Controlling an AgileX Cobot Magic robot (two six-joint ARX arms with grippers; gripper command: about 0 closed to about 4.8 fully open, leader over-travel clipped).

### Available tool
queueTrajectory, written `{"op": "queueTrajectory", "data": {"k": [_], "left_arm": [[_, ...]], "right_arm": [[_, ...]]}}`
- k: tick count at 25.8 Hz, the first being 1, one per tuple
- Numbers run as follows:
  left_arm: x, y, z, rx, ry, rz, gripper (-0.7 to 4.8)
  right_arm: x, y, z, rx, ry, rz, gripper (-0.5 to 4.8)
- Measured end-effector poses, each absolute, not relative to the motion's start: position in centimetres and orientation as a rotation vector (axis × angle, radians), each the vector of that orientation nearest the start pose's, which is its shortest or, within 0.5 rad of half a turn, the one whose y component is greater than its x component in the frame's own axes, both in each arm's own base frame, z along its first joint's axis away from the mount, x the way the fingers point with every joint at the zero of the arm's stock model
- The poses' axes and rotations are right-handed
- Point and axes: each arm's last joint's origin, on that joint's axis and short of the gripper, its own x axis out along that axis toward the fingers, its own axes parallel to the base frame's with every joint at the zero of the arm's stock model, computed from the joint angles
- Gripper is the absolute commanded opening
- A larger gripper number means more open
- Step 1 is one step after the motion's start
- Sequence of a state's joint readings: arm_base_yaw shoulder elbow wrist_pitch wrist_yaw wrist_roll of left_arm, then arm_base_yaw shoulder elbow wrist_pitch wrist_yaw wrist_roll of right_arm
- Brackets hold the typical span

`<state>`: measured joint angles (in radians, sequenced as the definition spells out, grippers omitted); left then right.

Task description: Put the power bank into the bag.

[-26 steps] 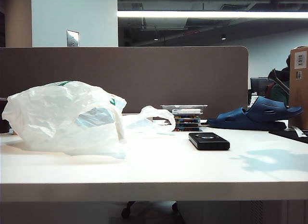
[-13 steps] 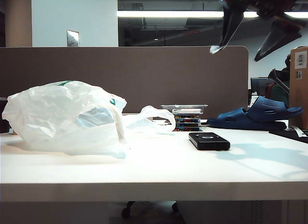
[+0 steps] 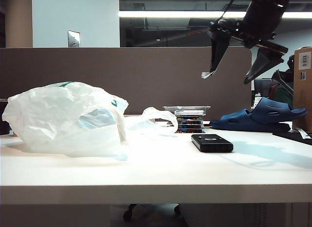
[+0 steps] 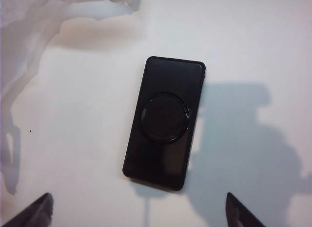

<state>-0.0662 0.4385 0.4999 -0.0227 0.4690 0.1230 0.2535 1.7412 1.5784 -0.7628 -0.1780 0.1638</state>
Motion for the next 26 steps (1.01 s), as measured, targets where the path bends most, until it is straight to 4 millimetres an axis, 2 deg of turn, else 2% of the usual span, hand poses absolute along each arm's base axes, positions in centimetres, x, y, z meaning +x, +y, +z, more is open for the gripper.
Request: {"op": "queueTrajectory", "data": {"k": [9,15,17,22,26], "left_arm": [[11.4,-2.1,29.4,0.128,-0.071,-0.532,1.34],[11.4,-2.1,29.4,0.127,-0.068,-0.532,1.34],[11.4,-2.1,29.4,0.127,-0.066,-0.532,1.34],[11.4,-2.1,29.3,0.125,-0.056,-0.533,1.34],[11.4,-2.1,29.2,0.124,-0.052,-0.533,1.34]], "right_arm": [[38.3,10.6,30.9,0.111,1.041,0.309,4.79],[39.9,12.2,30.2,0.090,1.088,0.302,4.79],[40.9,13.2,29.2,0.057,1.134,0.279,4.79],[41.7,14.5,27.6,0.000,1.193,0.235,4.79],[42.5,15.3,25.3,-0.011,1.227,0.185,4.79]]}}
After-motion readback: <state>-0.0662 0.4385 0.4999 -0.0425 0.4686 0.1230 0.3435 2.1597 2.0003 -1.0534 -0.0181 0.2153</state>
